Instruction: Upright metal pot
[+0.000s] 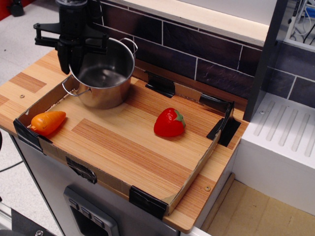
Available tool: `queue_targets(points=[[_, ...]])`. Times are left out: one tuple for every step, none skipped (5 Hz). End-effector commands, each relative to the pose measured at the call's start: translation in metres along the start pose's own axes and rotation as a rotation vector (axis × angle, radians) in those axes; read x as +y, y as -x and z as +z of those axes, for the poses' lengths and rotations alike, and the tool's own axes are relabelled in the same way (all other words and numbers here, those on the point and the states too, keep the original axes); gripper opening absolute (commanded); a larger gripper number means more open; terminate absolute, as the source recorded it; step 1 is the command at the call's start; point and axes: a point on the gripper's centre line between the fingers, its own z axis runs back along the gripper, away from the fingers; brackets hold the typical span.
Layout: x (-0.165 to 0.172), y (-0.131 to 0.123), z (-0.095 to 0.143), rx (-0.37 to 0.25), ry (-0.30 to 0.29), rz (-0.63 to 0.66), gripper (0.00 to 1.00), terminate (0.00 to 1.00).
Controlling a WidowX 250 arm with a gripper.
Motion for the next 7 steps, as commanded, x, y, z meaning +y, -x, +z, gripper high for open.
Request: queue_targets(points=[[-0.002,-0.013,-0.005,-0.209,0.041,0.037,1.0,0.0],[-0.007,-0.018,0.008,-0.274,0.051,0.059,1.0,0.0],[-0.01,-0.02,0.033,-0.297,0.07,0.065,1.0,0.0],[-0.009,-0.019,0.065,-0.263,0.138,0.089,1.0,0.0],[-0.007,-0.014,0.094,-0.274,0.179,0.096,1.0,0.0],[0.0,-0.01,0.114,-0.279,0.193,0.067,1.0,0.0],[0.0,-0.01,0.114,-0.279,0.193,0.067,1.0,0.0]])
